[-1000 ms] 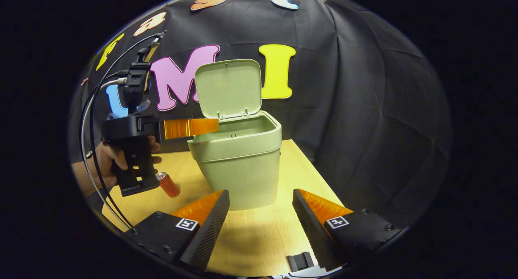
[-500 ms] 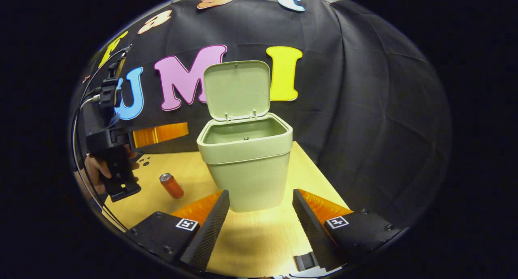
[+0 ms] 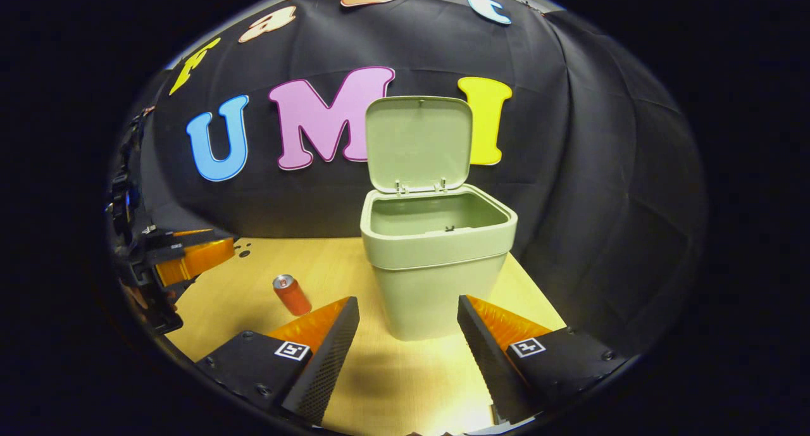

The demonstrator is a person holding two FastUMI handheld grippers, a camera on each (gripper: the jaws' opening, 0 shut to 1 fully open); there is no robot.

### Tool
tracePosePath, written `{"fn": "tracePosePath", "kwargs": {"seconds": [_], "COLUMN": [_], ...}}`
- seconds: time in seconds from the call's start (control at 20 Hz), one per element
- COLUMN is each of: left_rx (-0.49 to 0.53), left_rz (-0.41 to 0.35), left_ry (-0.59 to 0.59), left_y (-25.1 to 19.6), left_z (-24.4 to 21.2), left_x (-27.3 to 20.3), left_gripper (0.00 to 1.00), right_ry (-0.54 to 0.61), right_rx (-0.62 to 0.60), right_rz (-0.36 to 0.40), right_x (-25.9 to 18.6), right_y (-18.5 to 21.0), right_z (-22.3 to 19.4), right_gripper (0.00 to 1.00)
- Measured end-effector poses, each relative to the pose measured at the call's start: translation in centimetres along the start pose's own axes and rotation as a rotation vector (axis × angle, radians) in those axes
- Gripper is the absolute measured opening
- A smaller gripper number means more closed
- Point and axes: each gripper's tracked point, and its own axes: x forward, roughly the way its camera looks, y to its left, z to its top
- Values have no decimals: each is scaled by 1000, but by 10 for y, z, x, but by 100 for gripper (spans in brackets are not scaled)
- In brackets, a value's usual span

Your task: Press the lid of the desktop garbage bin to open it, pick up the crumpled paper on the desktop and throw it into the bin, then pick up the pop can on the desktop and drop it into the bin, and finally close the garbage bin lid.

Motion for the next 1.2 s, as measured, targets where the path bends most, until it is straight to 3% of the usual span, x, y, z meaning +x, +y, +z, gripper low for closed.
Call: {"fn": "tracePosePath", "kwargs": {"seconds": [0.45,0.8,1.2], "left_rx": [-86,-201,-283], "left_rz": [83,214,408], "left_ry": [90,171,220], "left_y": [58,91,117], "left_z": [-69,-108,-118], "left_x": [-79,-102,-114], "left_gripper": [96,96,96], "right_ry": [5,8,73], "right_rx": [-38,-138,-223], "right_rz": [71,247,438], "right_x": [25,67,128], "right_y": [73,141,202], "right_z": [-16,-37,-85], "right_gripper": [98,98,99]}}
